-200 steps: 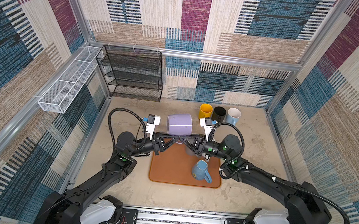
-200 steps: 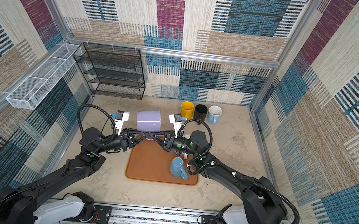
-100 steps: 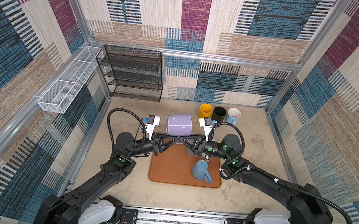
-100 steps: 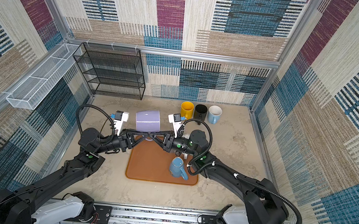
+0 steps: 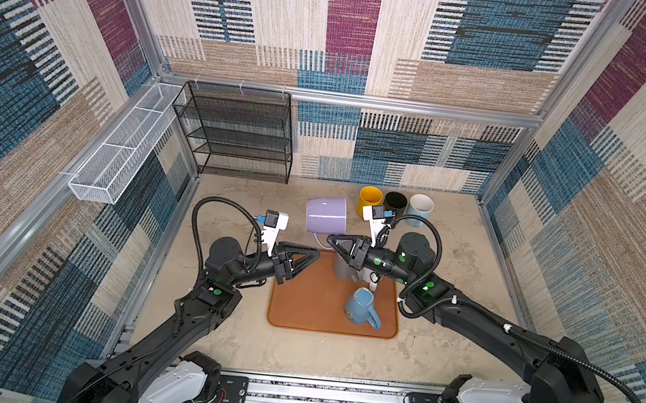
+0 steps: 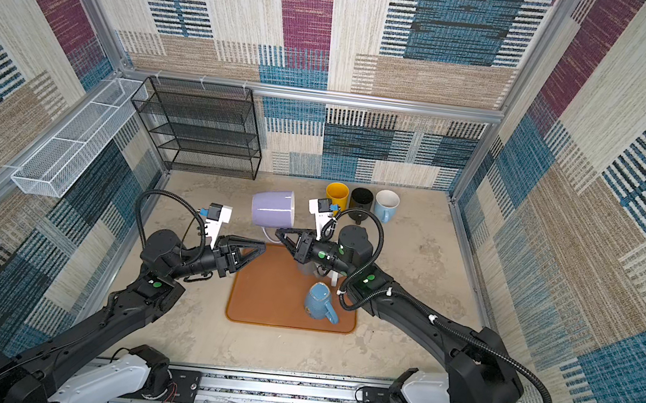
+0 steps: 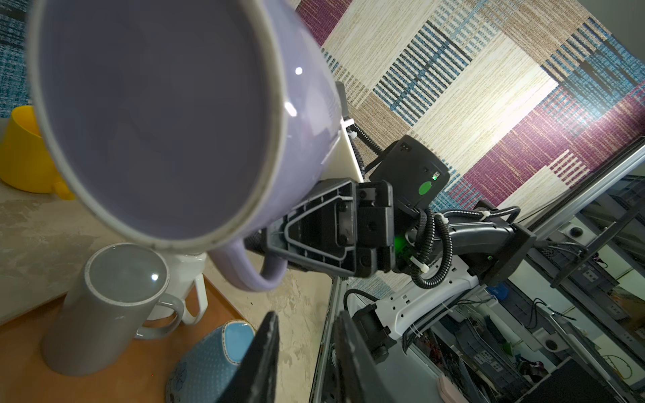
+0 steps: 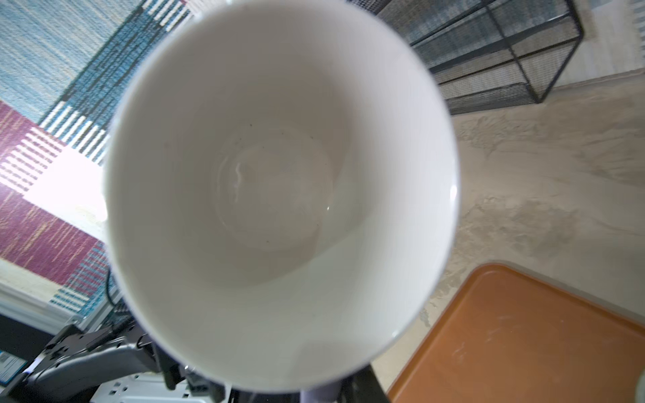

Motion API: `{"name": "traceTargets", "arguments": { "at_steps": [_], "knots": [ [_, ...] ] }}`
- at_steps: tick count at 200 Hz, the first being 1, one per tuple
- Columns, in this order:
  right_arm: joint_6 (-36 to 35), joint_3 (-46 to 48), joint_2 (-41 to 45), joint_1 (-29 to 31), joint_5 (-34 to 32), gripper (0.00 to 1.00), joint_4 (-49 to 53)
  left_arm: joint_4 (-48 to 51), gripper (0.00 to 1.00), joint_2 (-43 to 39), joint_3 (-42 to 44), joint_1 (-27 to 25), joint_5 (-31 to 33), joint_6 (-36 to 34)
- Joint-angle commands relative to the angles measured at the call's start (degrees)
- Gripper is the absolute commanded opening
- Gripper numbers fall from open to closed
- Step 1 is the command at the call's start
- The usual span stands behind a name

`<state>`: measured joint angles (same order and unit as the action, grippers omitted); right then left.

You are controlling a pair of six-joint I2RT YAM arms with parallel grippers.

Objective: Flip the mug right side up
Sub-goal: 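Open the left gripper and carry the lavender mug away with the right gripper, then carry the lavender mug with the right gripper toward the light blue mug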

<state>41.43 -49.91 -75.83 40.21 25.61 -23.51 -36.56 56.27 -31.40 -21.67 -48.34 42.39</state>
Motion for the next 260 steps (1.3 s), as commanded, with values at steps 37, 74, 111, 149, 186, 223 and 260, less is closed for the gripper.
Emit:
{"name": "traceTargets", "arguments": {
  "at_steps": [37,74,111,149,186,223,260],
  "knots": [
    [-8.3,-3.0,2.9,-4.1,-7.6,0.00,11.3,5.9,0.29,-2.1,-1.1,0.0,-0.2,-4.7],
    [-13.3,-4.8,4.6,-8.9,-10.3,0.00,19.7,10.1,0.28,-3.8,-1.4,0.0,0.6,-7.0],
    [-16.9,-5.8,5.1,-14.1,-10.9,0.00,25.0,10.6,0.27,-3.8,-1.6,0.0,0.8,-7.4],
    [-19.3,-6.3,5.4,-19.6,-11.5,0.00,28.2,11.0,0.26,-3.5,-1.6,0.0,0.6,-7.6],
    [-22.9,-7.7,4.3,-25.8,-12.3,0.00,32.0,13.1,0.25,-4.3,-2.1,0.0,1.0,-9.1],
    [-25.8,-9.2,2.3,-32.0,-12.5,0.00,35.3,15.4,0.24,-4.8,-2.6,0.0,1.1,-10.6],
    [-28.5,-11.7,0.0,-37.3,-15.7,0.00,38.2,16.6,0.21,-4.6,-3.1,0.0,1.5,-11.1]
  ]
}}
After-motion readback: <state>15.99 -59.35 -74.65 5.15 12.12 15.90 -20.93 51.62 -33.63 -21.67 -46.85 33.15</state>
